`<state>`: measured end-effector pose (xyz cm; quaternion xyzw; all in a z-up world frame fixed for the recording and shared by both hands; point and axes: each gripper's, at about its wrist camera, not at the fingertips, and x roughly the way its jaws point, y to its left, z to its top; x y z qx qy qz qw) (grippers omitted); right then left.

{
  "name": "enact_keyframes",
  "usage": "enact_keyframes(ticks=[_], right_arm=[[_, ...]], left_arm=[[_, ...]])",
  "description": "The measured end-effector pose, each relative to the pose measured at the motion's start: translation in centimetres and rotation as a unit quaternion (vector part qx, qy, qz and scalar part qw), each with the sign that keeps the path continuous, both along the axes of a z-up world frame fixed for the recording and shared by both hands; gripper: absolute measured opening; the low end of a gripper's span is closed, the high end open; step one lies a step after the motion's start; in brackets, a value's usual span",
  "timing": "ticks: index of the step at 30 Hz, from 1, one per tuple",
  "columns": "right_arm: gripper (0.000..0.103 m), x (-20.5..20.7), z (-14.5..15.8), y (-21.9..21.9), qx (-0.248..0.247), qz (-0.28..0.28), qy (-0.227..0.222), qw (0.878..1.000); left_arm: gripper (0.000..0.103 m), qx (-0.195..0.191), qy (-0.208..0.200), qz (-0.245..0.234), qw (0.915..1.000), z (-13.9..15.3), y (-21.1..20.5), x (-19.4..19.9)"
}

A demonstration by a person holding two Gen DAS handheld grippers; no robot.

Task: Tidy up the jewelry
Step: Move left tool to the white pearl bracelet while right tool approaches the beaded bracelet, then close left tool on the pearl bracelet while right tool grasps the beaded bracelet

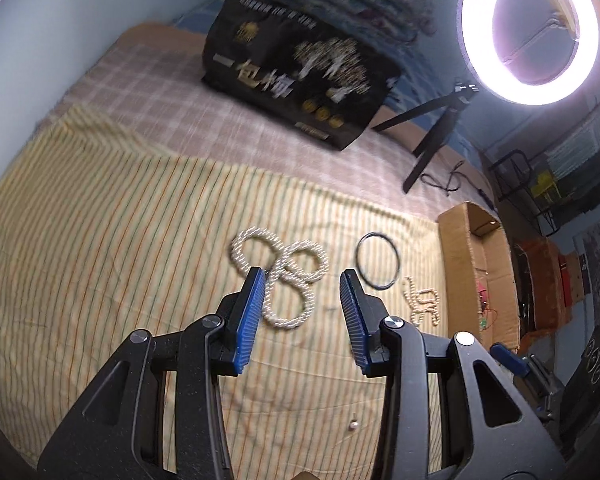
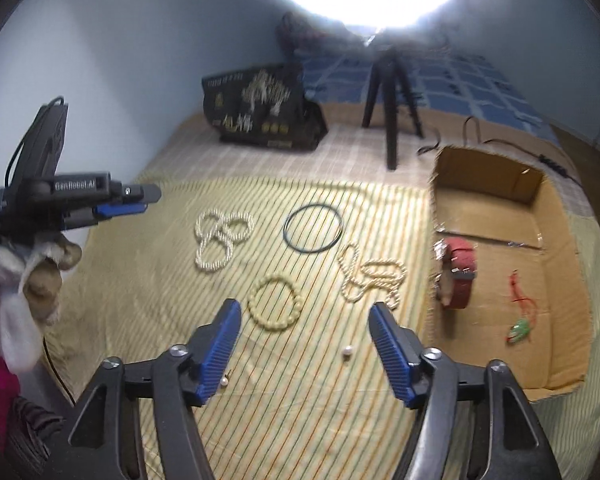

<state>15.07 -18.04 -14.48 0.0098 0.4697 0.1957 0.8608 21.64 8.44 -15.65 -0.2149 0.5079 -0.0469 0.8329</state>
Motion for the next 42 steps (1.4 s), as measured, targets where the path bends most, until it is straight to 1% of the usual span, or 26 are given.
enact_keyframes(ticks=[4,7,11,21,22,30,36,38,40,42], right_arm=[[0.057,0.8,-2.0,0.8,-0.004,0.007,0.028,1.000],[0.053,1.3,-3.2,1.2,-0.003,0.007,0.047,0.999],[0.047,1.9,-4.7,1.4,0.002,0.006,0.072,0.997],[0.039,3.8,-6.7,2.3,0.010,0.001,0.102,0.995],[0.037,4.0,-6.9,2.3,0.012,-0.001,0.106,0.994],[0.031,5.1,-8.5,3.3,0.006,0.000,0.123,0.992],[0.030,5.0,-9.1,4.2,-0.022,0.009,0.120,0.993],[0.030,5.0,-9.4,4.5,-0.032,0.012,0.117,0.992],[0.028,5.0,-9.6,4.8,-0.042,0.016,0.113,0.993],[0.026,4.9,-9.7,5.1,-0.056,0.022,0.106,0.993]], left_arm=[[0.039,-0.006,0.025,0.009,0.9996,-1.9,0.6,0.4],[0.039,-0.011,0.048,-0.001,0.9988,-3.6,0.0,0.7],[0.039,-0.005,0.075,-0.006,0.9971,-5.5,-0.7,1.0],[0.039,-0.009,0.108,0.012,0.9940,-8.4,-0.6,2.0],[0.039,-0.010,0.110,0.013,0.9937,-8.6,-0.6,2.1],[0.039,-0.004,0.113,0.012,0.9935,-9.3,-0.9,2.6],[0.039,0.011,0.108,0.008,0.9940,-9.6,-1.5,2.9],[0.038,0.028,0.102,0.004,0.9944,-9.6,-1.9,2.9],[0.034,0.051,0.095,-0.002,0.9942,-9.7,-2.6,2.9],[0.026,0.078,0.086,-0.006,0.9932,-9.6,-3.1,2.9]])
